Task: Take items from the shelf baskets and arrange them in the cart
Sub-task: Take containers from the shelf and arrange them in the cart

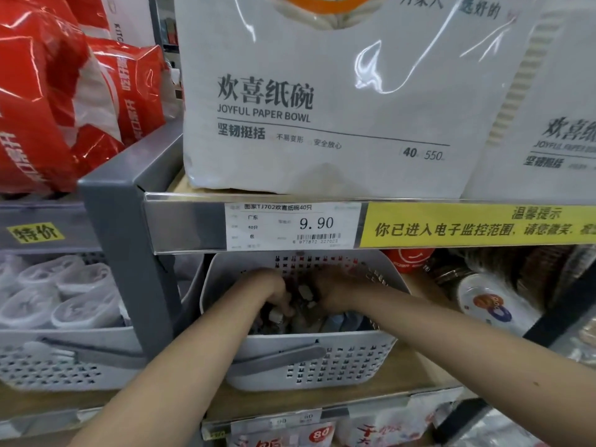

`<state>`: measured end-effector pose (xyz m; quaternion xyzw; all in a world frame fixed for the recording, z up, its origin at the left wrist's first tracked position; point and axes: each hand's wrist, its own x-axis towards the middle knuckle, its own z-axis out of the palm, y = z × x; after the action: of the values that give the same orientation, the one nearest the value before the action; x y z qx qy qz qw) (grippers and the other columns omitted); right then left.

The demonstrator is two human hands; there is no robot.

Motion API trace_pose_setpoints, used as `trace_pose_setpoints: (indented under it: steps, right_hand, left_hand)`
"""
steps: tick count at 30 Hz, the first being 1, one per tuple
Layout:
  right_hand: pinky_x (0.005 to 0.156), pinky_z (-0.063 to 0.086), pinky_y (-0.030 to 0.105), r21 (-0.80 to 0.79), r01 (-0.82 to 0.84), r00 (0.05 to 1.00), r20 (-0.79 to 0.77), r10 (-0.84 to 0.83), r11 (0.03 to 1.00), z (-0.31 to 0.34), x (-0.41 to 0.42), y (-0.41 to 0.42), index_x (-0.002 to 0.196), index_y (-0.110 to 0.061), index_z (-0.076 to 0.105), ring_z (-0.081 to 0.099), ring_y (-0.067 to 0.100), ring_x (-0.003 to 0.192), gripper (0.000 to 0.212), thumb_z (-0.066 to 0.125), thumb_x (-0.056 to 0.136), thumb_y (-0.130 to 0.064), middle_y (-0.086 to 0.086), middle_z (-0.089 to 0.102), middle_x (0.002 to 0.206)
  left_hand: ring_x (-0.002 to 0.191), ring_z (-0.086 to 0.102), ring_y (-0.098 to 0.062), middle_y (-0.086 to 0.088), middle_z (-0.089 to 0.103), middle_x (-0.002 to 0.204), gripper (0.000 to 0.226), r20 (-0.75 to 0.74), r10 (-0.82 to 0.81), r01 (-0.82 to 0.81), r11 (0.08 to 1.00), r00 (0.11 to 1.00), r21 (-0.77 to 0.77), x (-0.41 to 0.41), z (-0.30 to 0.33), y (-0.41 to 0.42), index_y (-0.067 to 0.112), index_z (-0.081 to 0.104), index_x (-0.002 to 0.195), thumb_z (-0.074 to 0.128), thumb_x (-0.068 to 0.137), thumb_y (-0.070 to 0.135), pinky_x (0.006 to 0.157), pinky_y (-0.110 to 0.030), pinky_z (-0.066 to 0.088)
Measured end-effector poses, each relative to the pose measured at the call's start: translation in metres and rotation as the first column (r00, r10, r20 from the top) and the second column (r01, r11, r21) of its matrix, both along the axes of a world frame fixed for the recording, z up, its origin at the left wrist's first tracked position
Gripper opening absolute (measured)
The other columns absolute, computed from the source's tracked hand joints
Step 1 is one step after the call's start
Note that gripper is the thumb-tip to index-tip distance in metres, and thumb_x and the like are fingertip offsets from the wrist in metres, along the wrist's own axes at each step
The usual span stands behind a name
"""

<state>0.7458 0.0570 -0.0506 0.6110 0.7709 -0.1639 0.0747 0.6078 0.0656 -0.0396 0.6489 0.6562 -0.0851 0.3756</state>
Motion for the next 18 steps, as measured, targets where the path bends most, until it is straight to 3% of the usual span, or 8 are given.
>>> trace_pose_setpoints:
  steps: [3,8,11,18]
  right_hand:
    - [0.107,0.039,0.038,-0.048,-0.113,0.988,-0.113,0.107,0.992,0.0,0.004,-0.004,0.145,-0.023,0.035,0.043,0.022,0.131,0.077,0.075,0.08,-0.038,0.002,0.045,0.145]
    - [0.111,0.034,0.039,-0.05,-0.245,0.969,-0.037,0.243,0.968,0.001,0.01,-0.004,0.151,-0.022,0.022,0.035,0.021,0.137,0.09,0.076,0.08,-0.036,0.002,0.035,0.152]
    - [0.105,0.033,0.029,-0.072,-0.229,0.973,-0.049,0.226,0.971,0.0,0.012,-0.001,0.15,-0.023,0.023,0.036,0.022,0.135,0.091,0.077,0.079,-0.032,0.001,0.035,0.151]
    - [0.102,0.041,0.034,-0.027,-0.185,0.983,-0.011,0.185,0.982,-0.004,0.012,0.008,0.145,-0.031,0.032,0.045,0.021,0.129,0.092,0.083,0.068,-0.038,-0.003,0.046,0.145]
  left_hand:
    - [0.112,0.06,-0.034,-0.018,0.056,0.13,0.053,0.016,0.005,-0.005,0.999,1.0,-0.04,0.001,-0.003,0.003,0.0,0.05,0.13,0.067,0.088,0.027,0.098,-0.041,0.049]
    - [0.11,0.062,-0.032,-0.018,0.061,0.125,0.052,0.044,0.044,-0.039,0.993,0.998,-0.111,0.001,-0.008,0.007,0.0,0.049,0.129,0.068,0.088,0.025,0.099,-0.042,0.048]
    - [0.112,0.061,-0.033,-0.022,0.061,0.124,0.054,0.121,0.11,-0.088,0.981,0.987,-0.173,0.002,-0.011,0.01,-0.002,0.044,0.133,0.068,0.087,0.015,0.101,-0.043,0.046]
    - [0.115,0.059,-0.033,-0.019,0.055,0.134,0.051,0.249,0.135,-0.107,0.986,0.959,-0.125,0.008,-0.016,0.013,-0.002,0.04,0.139,0.059,0.092,0.004,0.102,-0.041,0.045]
